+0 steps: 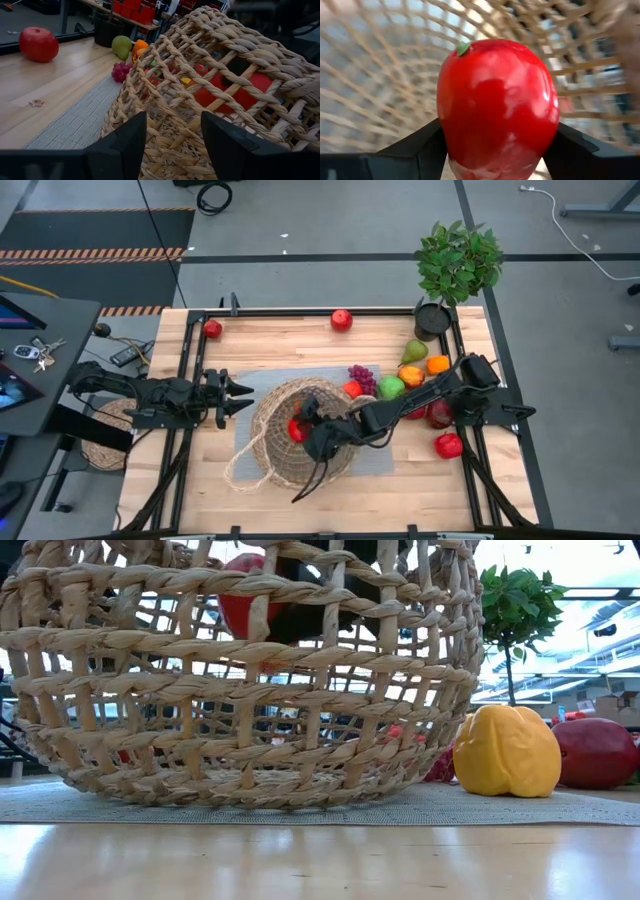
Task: Build produce basket
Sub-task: Put the red mango into the brown basket, then put the yellow bell pepper into the brown basket
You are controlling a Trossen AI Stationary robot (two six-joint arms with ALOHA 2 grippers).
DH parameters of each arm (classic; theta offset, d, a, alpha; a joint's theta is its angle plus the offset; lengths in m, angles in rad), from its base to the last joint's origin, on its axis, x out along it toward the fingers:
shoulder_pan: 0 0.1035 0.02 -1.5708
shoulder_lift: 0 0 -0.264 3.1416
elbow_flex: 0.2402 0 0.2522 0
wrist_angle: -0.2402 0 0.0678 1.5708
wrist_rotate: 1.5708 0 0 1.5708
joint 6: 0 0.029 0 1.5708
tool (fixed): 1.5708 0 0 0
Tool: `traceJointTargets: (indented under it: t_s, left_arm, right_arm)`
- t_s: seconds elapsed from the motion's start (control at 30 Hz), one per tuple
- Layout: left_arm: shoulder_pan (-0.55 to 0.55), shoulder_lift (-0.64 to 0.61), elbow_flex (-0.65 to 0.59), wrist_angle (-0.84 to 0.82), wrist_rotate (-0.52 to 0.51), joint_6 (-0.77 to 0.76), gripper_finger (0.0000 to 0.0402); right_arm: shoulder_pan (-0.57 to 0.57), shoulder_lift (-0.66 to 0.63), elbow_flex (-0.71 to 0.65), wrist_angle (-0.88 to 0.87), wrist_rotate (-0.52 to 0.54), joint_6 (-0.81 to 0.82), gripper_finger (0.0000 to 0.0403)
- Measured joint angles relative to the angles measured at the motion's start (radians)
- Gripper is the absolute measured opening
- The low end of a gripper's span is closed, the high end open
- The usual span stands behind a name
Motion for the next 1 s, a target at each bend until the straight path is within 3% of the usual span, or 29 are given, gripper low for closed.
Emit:
traceJointTargets:
  t_s: [0.13, 0.33, 0.57, 0.87, 1.0]
  left_arm:
    - [0.0, 0.0, 0.0, 0.0, 0.0, 0.0, 0.0198]
    - [0.0, 0.0, 0.0, 0.0, 0.0, 0.0, 0.0193]
    - [0.0, 0.0, 0.0, 0.0, 0.0, 0.0, 0.0197]
    - [0.0, 0.0, 0.0, 0.0, 0.0, 0.0, 0.0195]
    - [0.0, 0.0, 0.0, 0.0, 0.0, 0.0, 0.0198]
  right_arm:
    - [-0.019, 0.0, -0.025, -0.009, -0.14, 0.123, 0.0276]
    - [-0.041, 0.0, -0.026, -0.055, -0.217, 0.243, 0.0276]
    - [-0.041, 0.0, -0.026, -0.065, -0.209, 0.319, 0.029]
    - [-0.038, 0.0, -0.023, -0.017, -0.159, 0.337, 0.0378]
    - [-0.023, 0.0, 0.032, -0.017, -0.126, 0.33, 0.0396]
